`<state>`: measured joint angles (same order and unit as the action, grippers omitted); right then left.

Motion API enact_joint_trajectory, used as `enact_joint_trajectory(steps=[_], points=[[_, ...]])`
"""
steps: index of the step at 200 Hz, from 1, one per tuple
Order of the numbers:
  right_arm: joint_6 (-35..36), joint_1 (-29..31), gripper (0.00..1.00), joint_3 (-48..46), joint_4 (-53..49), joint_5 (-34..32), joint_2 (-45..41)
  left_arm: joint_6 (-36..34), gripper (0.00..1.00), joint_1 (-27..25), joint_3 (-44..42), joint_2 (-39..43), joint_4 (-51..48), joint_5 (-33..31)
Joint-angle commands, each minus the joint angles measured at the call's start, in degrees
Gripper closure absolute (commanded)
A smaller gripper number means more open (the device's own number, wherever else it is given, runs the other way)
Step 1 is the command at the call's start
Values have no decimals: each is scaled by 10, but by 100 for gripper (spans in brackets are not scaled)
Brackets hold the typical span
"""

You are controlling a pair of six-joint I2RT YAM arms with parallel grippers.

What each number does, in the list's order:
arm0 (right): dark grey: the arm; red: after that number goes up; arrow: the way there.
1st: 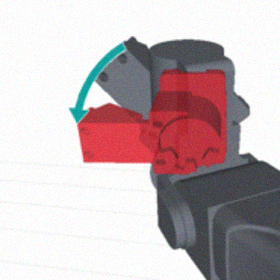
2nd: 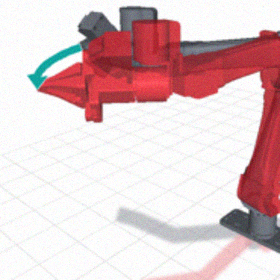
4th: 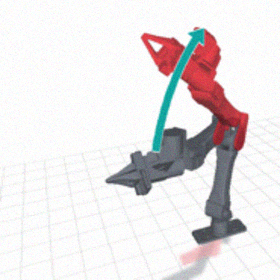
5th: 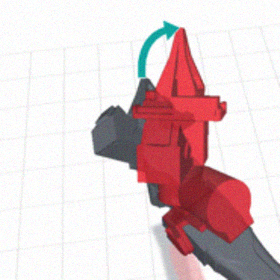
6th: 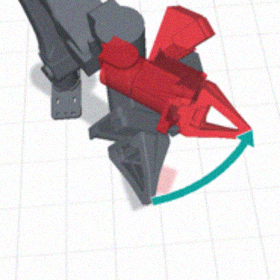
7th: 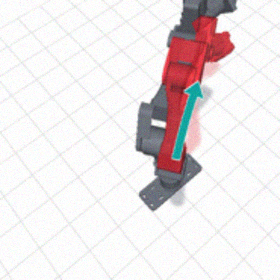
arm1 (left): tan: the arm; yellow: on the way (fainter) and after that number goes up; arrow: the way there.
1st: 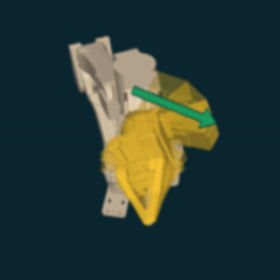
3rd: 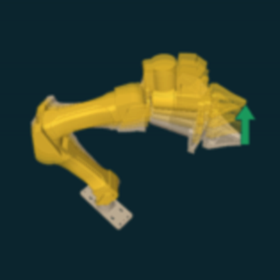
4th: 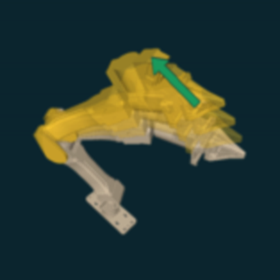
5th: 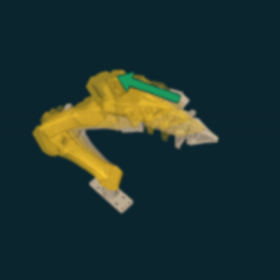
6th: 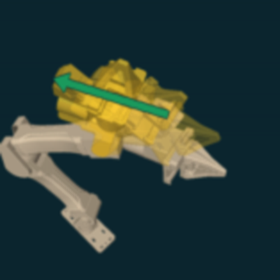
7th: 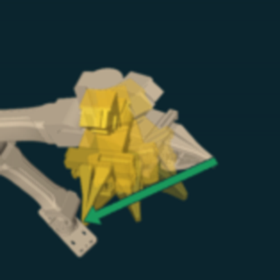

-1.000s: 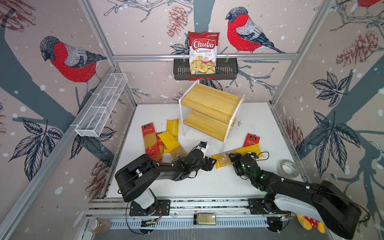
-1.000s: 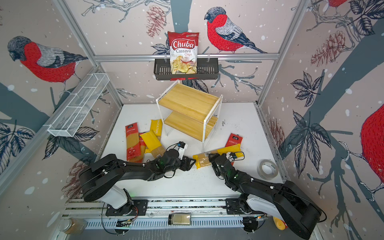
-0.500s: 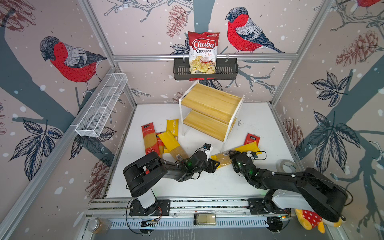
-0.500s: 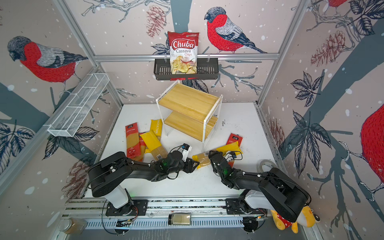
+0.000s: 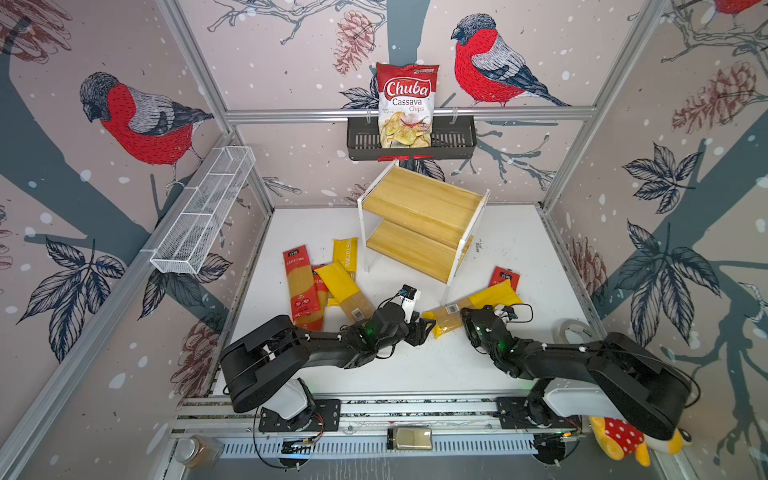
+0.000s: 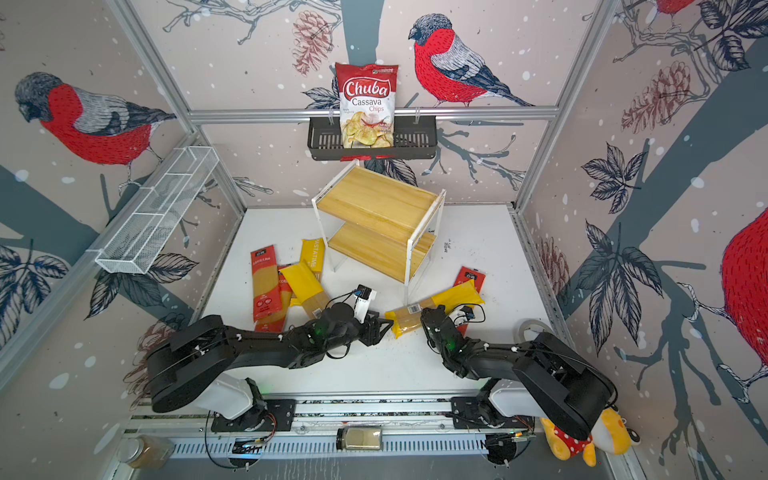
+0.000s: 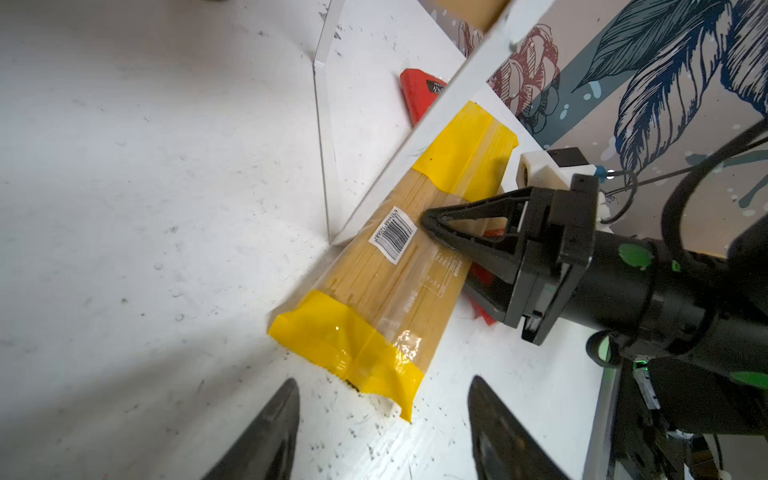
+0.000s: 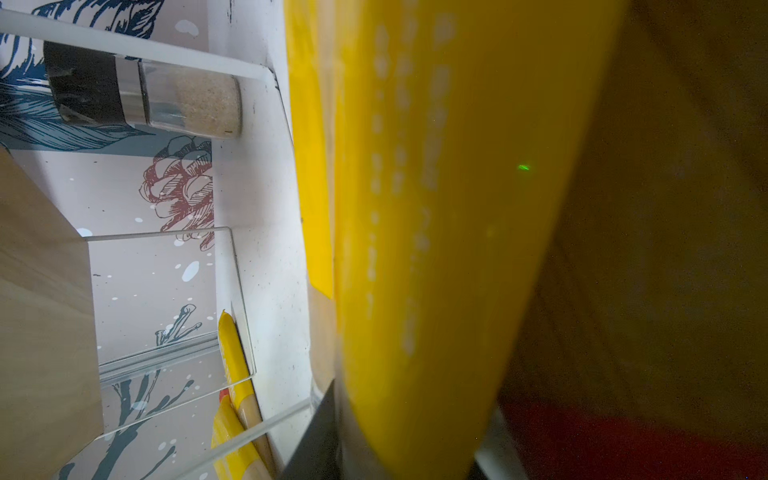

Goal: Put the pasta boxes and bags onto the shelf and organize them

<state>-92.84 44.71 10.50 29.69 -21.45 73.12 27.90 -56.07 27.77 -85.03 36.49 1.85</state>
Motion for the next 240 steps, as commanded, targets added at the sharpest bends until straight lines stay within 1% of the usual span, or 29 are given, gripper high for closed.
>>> enact_joint_trajectory(steps=[1, 32, 46, 61, 88, 105, 117, 137, 154, 169, 186, 197, 219, 240], points=[[39, 1, 77, 11, -55, -38, -31, -64, 35, -2, -8, 35, 8, -28], [86, 4, 87, 36, -134, -66, -120, -116, 32, -19, -14, 94, -8, -64], [100, 4, 91, 46, -173, -70, -167, -160, 31, -39, -13, 118, -20, -84], [111, 4, 95, 64, -231, -71, -211, -201, 28, -59, 4, 134, -61, -106], [144, 3, 100, 105, -311, -53, -262, -245, 25, -78, 49, 137, -145, -123], [145, 9, 100, 147, -366, -41, -268, -260, 22, -98, 92, 127, -195, -127], [126, 22, 100, 166, -392, -39, -265, -274, 20, -123, 113, 119, -207, -135], [92, 35, 100, 178, -393, -21, -262, -308, 20, -175, 132, 102, -215, -172], [72, 40, 100, 200, -412, -9, -259, -329, 18, -197, 130, 94, -223, -209], [66, 48, 100, 230, -449, -6, -258, -356, 17, -206, 128, 91, -233, -260], [64, 51, 100, 253, -472, 9, -256, -389, 16, -209, 119, 92, -228, -289], [67, 51, 100, 265, -479, 28, -251, -414, 17, -209, 109, 93, -211, -296], [55, 61, 100, 275, -483, 61, -241, -457, 21, -208, 101, 85, -174, -335], [50, 79, 100, 287, -485, 56, -240, -490, 24, -209, 100, 75, -142, -377]])
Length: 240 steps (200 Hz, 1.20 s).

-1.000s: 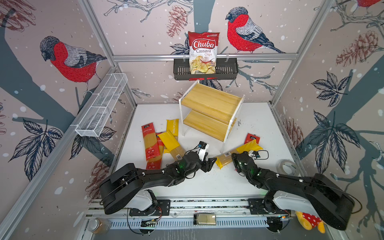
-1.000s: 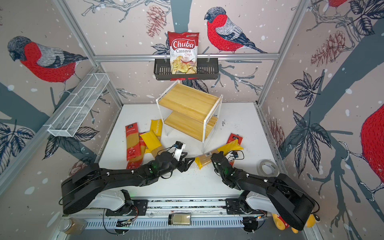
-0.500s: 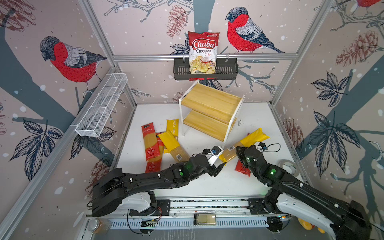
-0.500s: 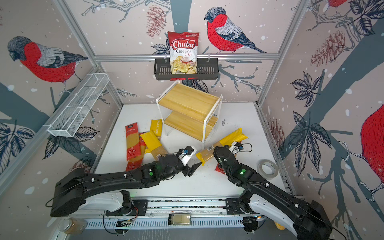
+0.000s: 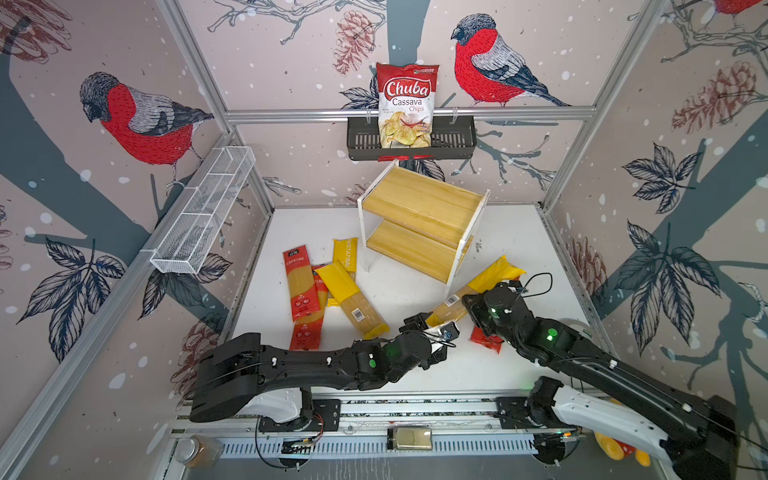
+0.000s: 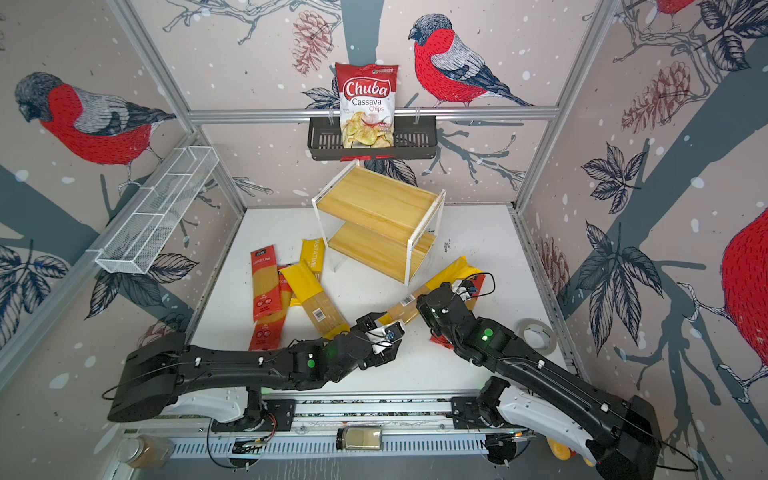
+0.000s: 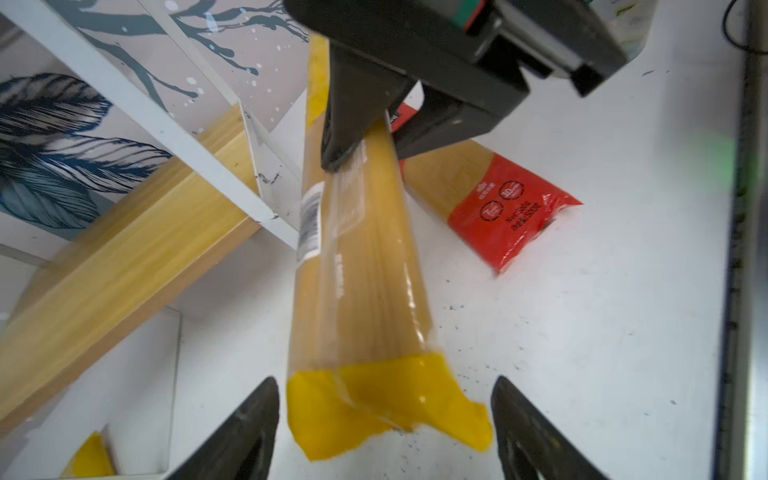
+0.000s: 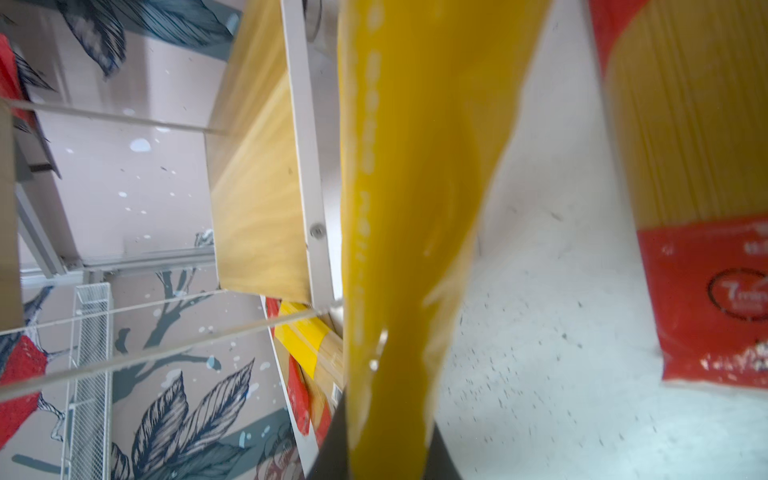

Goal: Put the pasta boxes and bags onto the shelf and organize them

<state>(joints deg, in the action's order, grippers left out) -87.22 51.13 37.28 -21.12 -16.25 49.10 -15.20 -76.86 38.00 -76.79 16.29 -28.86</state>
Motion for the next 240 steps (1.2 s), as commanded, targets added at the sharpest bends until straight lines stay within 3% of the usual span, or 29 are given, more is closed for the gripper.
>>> enact_joint_trajectory(steps=[1, 24, 76, 124, 172, 200, 240], points=[[-6, 15, 100, 20, 23, 3, 0, -59, 25, -1, -2, -8, 62, -74], [-4, 27, 100, 35, 13, -2, -1, -97, 30, -1, -9, -16, 105, -103], [8, 34, 100, 52, 18, 0, 1, -163, 44, -2, -13, -44, 159, -95], [34, 42, 100, 52, 39, -1, 10, -186, 64, -3, -10, -53, 193, -75], [48, 46, 97, 37, 71, -4, 9, -160, 79, -5, -3, -70, 189, -68], [46, 46, 92, 26, 83, -13, 7, -128, 99, -4, 16, -80, 166, -71], [44, 46, 86, 14, 88, -26, -2, -87, 100, -3, 28, -86, 162, -103]])
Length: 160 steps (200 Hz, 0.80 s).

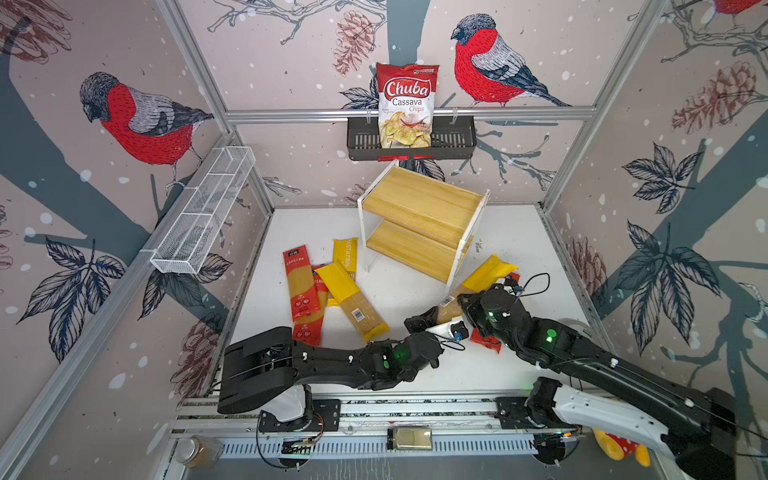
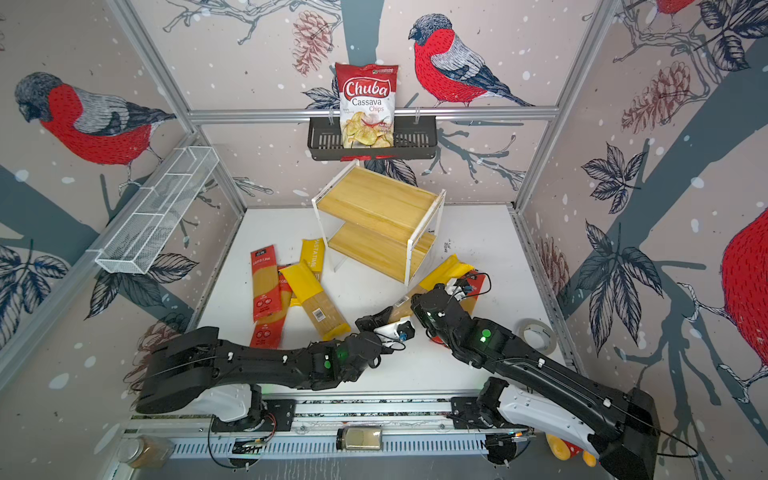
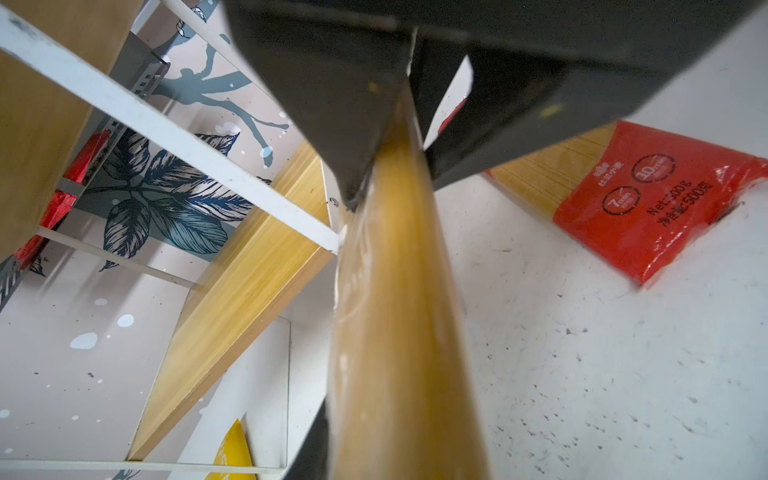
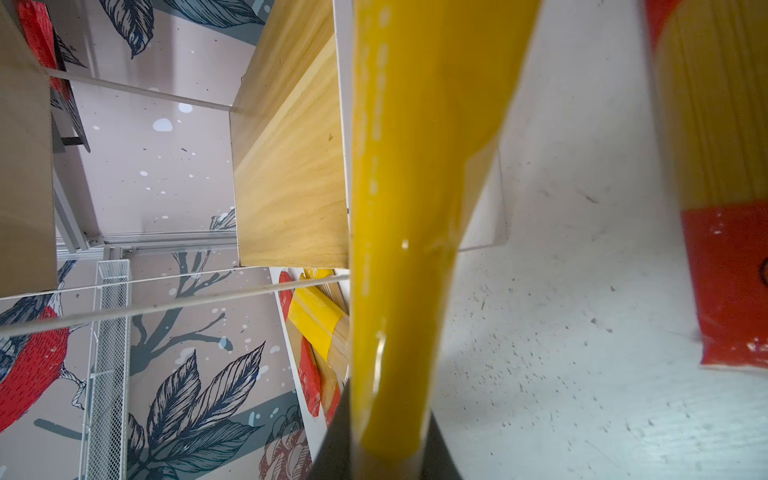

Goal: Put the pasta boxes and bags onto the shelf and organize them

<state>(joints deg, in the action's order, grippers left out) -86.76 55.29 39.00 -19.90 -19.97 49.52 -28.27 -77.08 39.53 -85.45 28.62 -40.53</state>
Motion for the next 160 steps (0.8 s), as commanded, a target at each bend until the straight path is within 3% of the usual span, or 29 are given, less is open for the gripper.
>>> enact_joint_trajectory(steps=[1, 34, 79, 102, 132, 160], points=[[40, 5, 86, -4, 76, 11, -6, 45, 100, 0, 13, 0, 39, 13], [47, 5, 74, -14, 79, 0, -16, 105, 100, 0, 21, 20, 28, 6], [96, 1, 42, -5, 79, -15, -35, 156, 100, 4, 10, 47, 25, 44], [150, -7, 32, 9, 69, -36, -57, 190, 100, 15, 4, 64, 11, 58], [204, -62, 26, 20, 57, 10, -78, 229, 100, 26, -7, 93, 9, 98], [210, -129, 25, 10, 40, 64, -98, 261, 100, 33, -8, 118, -3, 119]])
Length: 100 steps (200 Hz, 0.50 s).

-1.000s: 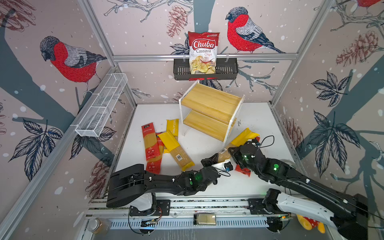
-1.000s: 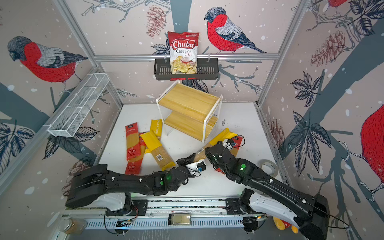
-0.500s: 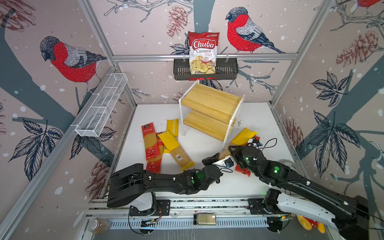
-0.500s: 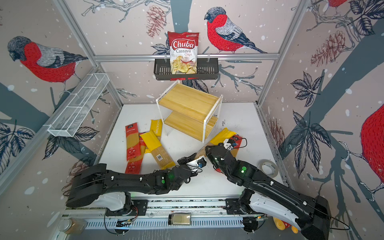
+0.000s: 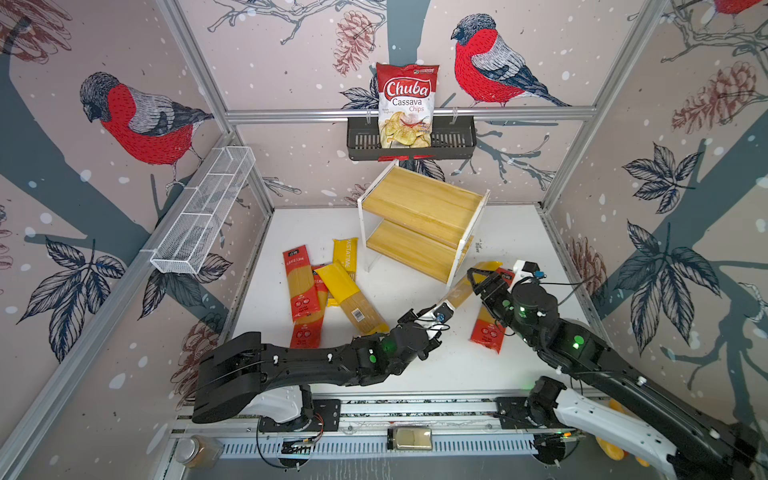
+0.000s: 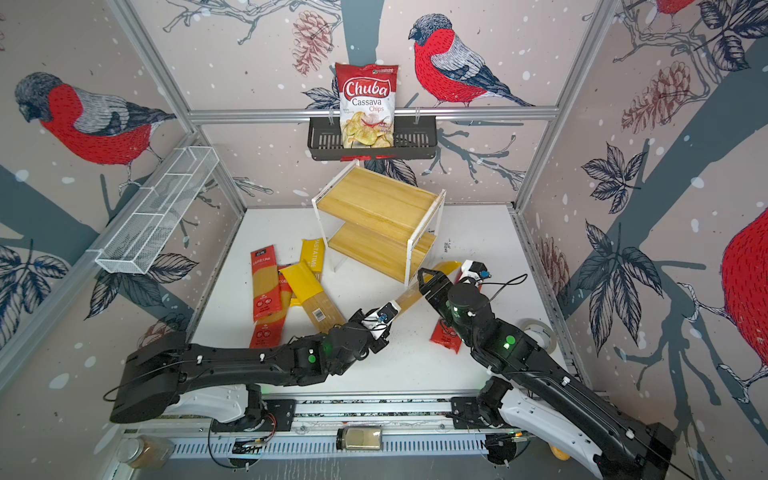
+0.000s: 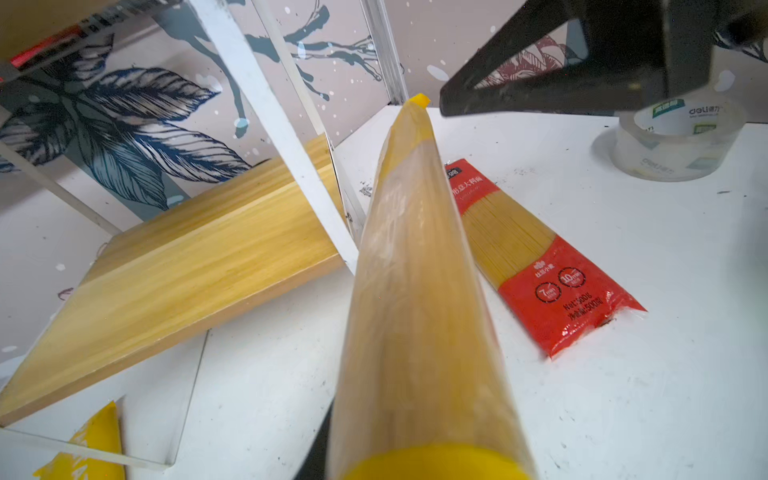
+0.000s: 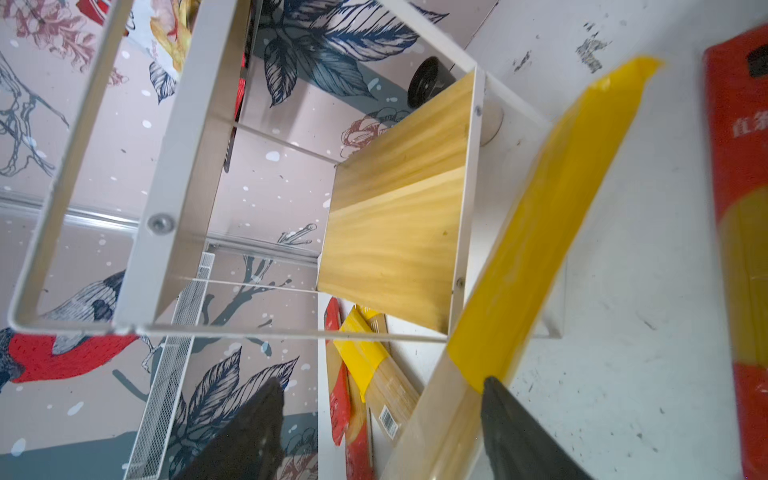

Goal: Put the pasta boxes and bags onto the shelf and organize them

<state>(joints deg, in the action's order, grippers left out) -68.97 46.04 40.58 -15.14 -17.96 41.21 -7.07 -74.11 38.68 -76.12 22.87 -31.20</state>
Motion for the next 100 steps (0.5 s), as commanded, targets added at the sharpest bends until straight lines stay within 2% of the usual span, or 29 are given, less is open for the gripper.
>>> enact_joint_trajectory(steps=[1, 51, 69, 88, 100], points=[[32, -39, 25, -6, -8, 44, -16, 49, 100, 4, 1, 26, 55, 27], [39, -137, 26, -16, -51, 35, -70, 94, 100, 13, -19, 78, 63, 80], [38, -167, 27, -39, -35, 84, -63, 92, 100, 14, -10, 67, 47, 80], [44, -167, 28, -70, 12, 144, -42, 102, 100, 17, 4, 65, 26, 82], [66, -163, 28, -73, 17, 160, -24, 114, 100, 24, 17, 70, 6, 83]])
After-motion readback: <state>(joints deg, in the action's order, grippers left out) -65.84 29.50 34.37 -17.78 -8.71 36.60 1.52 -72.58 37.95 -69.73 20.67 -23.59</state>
